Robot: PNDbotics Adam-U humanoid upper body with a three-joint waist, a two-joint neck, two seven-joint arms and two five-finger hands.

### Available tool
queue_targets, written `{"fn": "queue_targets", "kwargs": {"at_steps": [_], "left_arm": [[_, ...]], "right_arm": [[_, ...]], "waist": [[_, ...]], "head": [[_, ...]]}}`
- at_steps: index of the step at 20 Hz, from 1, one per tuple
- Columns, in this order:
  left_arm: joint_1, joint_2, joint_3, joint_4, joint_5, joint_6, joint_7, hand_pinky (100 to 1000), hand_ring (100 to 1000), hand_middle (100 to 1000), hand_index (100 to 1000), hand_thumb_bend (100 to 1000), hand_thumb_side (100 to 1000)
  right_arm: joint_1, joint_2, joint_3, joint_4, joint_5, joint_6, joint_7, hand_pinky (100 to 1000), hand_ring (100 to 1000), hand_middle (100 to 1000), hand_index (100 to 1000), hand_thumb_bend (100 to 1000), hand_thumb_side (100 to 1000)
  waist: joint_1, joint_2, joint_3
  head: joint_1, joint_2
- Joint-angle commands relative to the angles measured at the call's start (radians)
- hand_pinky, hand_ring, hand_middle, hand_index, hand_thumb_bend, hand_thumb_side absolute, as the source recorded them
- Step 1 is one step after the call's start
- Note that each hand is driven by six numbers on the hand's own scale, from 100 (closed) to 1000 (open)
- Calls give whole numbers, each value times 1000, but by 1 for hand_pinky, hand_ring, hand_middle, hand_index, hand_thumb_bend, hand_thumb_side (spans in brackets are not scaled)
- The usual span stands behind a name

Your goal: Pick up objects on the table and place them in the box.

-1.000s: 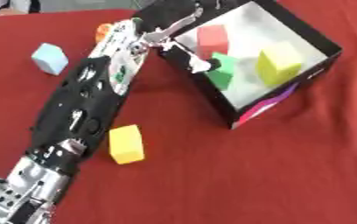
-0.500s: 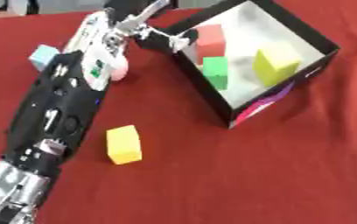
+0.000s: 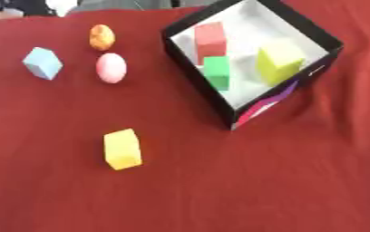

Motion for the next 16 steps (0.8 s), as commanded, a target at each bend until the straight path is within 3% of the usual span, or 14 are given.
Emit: {"fn": "queue_targets", "kwargs": {"at_steps": [1,5,10,14,16], "left_arm": [[6,121,24,-3,29,-2,-54,812,818,775,854,381,100],[39,184,27,35,9,-19,-116,829,838,781,842,471,100],[53,198,27,98,-13,-70,-224,842,854,777,815,570,100],[51,213,18,118,-57,-111,-288,860,866,772,808,710,100],[46,210,18,130,-96,-118,-290,857,864,773,808,698,100]], "right_arm": [[-1,-27,-6,-23,16,1,19,979,663,610,722,100,525],[4,-21,-2,-23,28,-3,35,978,662,609,722,100,519],[9,-6,2,-23,48,-15,43,977,662,609,722,100,514],[12,7,5,-23,71,-23,48,976,661,608,722,100,508],[11,12,8,-23,80,-28,49,976,661,608,722,100,507]], "waist": [[-6,-24,5],[-10,-21,10],[-23,-13,14],[-30,-4,16],[-33,0,16]], "head": [[2,-11],[17,-11],[33,-20],[37,-30],[38,-34]]}}
